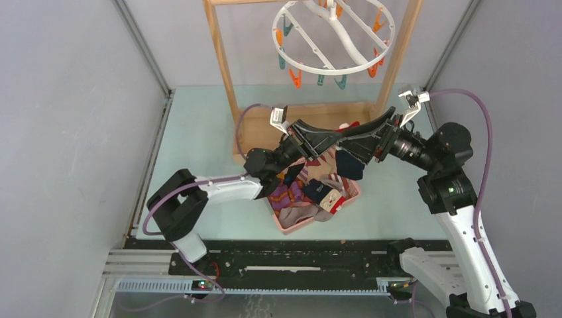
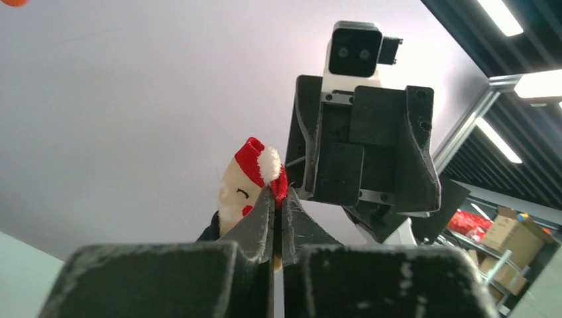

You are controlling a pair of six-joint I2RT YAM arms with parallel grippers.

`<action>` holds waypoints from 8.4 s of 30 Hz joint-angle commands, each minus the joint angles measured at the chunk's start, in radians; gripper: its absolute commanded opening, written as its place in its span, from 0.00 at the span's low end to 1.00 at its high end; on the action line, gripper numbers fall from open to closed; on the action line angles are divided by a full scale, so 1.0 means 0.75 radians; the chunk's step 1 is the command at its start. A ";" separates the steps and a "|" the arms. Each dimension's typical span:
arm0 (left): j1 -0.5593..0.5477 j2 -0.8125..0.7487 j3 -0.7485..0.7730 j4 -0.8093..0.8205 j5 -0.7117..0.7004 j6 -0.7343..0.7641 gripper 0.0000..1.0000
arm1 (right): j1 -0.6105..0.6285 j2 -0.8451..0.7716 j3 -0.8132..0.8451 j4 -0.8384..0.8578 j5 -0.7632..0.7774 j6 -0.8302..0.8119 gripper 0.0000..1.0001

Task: Clip the socks to the hanger
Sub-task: Open the clamp at the hanger, then clamp the sock onto the hanger.

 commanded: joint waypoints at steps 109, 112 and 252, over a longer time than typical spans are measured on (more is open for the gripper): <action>0.177 -0.912 -0.465 -1.164 0.158 1.090 0.00 | 0.035 0.352 -0.135 0.787 0.509 -1.039 0.82; 0.183 -0.913 -0.463 -1.164 0.161 1.091 0.00 | 0.052 0.385 -0.136 0.848 0.516 -1.038 0.80; 0.495 0.243 0.616 -0.096 0.940 0.523 0.00 | 0.170 0.395 0.107 0.627 0.210 -0.378 0.06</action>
